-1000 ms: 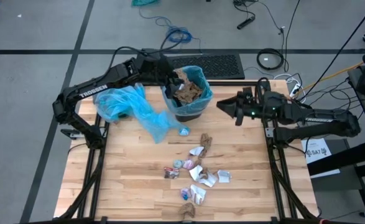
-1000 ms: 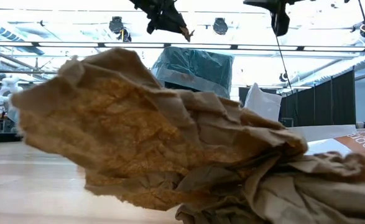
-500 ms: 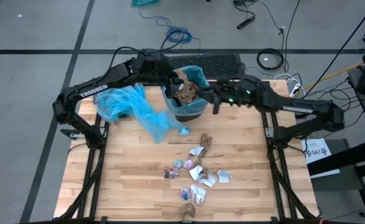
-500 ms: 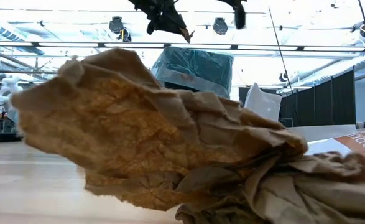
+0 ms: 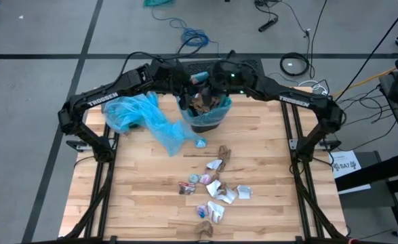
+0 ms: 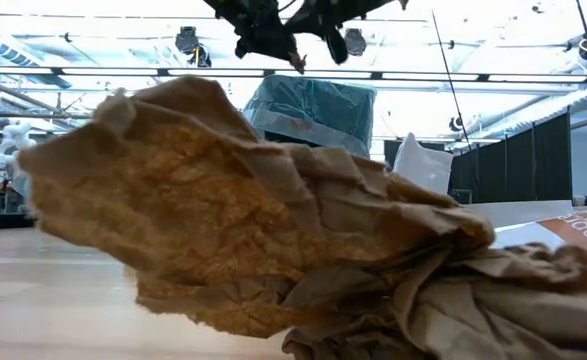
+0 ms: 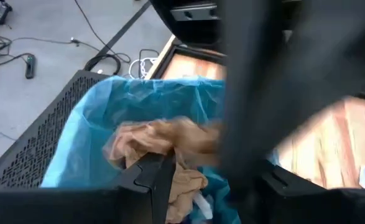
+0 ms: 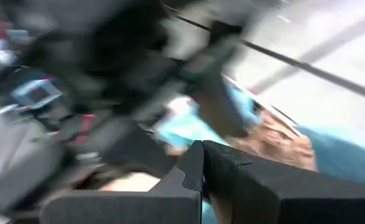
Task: Place trash/remove bag and relplace
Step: Put the brown paper into the trash bin, then put the white paper into the trash bin
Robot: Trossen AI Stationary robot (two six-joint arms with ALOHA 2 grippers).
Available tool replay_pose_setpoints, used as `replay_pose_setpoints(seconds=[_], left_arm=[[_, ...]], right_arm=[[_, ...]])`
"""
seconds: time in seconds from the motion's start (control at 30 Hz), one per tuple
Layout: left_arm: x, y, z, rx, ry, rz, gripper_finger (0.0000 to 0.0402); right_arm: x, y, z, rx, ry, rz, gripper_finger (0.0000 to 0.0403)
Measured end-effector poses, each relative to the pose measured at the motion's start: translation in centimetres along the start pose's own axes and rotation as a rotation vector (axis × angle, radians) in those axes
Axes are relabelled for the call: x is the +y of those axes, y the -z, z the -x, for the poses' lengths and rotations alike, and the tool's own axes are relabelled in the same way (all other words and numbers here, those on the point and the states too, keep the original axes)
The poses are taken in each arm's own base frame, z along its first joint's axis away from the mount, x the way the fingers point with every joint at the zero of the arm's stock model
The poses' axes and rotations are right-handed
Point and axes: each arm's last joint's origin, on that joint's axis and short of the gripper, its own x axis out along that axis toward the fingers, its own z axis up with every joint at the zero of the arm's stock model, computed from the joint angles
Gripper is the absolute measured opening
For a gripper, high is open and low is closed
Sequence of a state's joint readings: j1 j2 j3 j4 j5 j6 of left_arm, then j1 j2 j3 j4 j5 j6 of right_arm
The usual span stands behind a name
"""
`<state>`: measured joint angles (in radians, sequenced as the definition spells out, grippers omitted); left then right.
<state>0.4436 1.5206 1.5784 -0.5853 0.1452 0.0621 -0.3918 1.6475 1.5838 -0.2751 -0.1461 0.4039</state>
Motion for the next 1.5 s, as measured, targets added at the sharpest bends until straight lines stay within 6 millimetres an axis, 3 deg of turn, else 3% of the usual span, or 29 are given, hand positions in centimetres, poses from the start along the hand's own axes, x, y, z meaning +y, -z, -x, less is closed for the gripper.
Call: replay_pose_setpoints(seconds=[0.13,0.4,0.57,0.7,0.83,0.93,1.07,1.27,1.5], left_arm=[[0.0,0.0,0.1,0.004,0.010,0.002,0.0142],[0.0,0.1,0.1,0.012,-0.001,-0.021,0.0142],[0.0,0.1,1.0,0.025,-0.021,-0.018,0.0142],[-0.3,0.2,4.0,0.039,-0.103,0.008,0.0142],[-0.8,0.5,7.6,0.018,-0.147,0.082,0.0142],[-1.9,1.3,9.0,0.000,-0.123,0.145,0.0142],[-3.6,2.5,9.4,0.015,-0.103,0.201,0.0142],[-6.7,3.0,9.3,0.020,-0.063,0.256,0.0142],[-12.7,4.2,9.5,0.035,-0.087,0.324,0.0141]], right_arm=[[-1.1,1.3,0.1,0.078,0.211,-0.010,0.0000],[-0.4,0.3,2.5,0.052,0.218,0.034,0.0000],[0.3,0.7,6.2,0.175,0.245,0.078,0.0000],[0.8,3.0,9.1,0.343,0.316,0.113,0.0000],[1.4,5.1,12.6,0.336,0.293,0.097,0.0000],[1.4,7.3,14.4,0.342,0.278,0.030,0.0000],[2.1,10.3,16.4,0.389,0.196,-0.062,0.0000],[4.5,15.0,17.8,0.560,0.028,-0.067,0.0000],[7.8,19.0,18.5,0.673,-0.017,0.004,0.0000]])
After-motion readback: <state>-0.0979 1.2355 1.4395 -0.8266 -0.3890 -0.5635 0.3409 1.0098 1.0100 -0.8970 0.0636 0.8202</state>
